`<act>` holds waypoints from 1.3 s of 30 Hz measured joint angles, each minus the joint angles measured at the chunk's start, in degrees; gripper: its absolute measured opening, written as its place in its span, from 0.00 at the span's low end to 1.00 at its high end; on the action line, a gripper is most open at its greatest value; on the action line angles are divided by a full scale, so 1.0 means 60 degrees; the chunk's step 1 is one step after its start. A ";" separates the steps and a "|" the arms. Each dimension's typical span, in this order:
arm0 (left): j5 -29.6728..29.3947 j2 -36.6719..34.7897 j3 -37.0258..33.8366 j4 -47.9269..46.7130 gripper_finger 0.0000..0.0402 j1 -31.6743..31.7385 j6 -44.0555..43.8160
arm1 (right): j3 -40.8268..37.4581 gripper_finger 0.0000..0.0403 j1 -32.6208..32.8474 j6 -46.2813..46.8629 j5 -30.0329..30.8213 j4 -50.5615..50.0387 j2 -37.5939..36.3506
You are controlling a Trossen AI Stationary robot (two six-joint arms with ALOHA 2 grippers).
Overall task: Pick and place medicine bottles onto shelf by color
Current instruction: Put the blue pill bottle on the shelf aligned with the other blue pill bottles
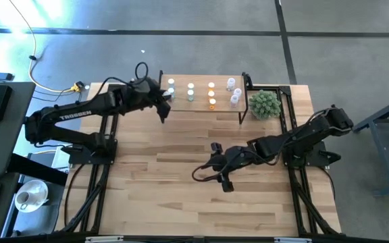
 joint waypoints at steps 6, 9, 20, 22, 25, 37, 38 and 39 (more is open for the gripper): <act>0.0138 0.0241 0.0043 -0.0388 0.28 -0.0025 0.0004 | 0.0000 0.44 0.0000 0.0000 0.0199 -0.0004 0.0000; 0.0093 0.0609 0.0043 -0.0403 0.28 -0.0011 0.0010 | 0.0000 0.44 0.0000 0.0002 0.0203 -0.0005 0.0000; -0.0521 0.1505 0.0043 -0.0247 0.28 -0.0007 0.0290 | 0.0000 0.44 0.0004 0.0004 0.0203 -0.0024 0.0000; -0.0648 0.1519 0.0043 -0.0233 0.28 -0.0007 0.0350 | -0.0003 0.44 0.0004 0.0004 0.0203 -0.0047 0.0000; -0.0652 0.1519 0.0044 -0.0237 0.28 -0.0007 0.0350 | -0.0004 0.44 0.0004 0.0004 0.0203 -0.0047 0.0000; -0.0670 0.1519 0.0043 -0.0256 0.28 -0.0004 0.0328 | -0.0004 0.44 0.0004 0.0004 0.0207 -0.0080 0.0000; -0.0657 0.1519 0.0043 -0.0259 0.28 -0.0004 0.0328 | -0.0004 0.44 0.0004 0.0004 0.0207 -0.0076 0.0000; -0.0657 0.1519 0.0043 -0.0255 0.29 -0.0004 0.0335 | -0.0004 0.44 0.0004 0.0004 0.0207 -0.0076 0.0000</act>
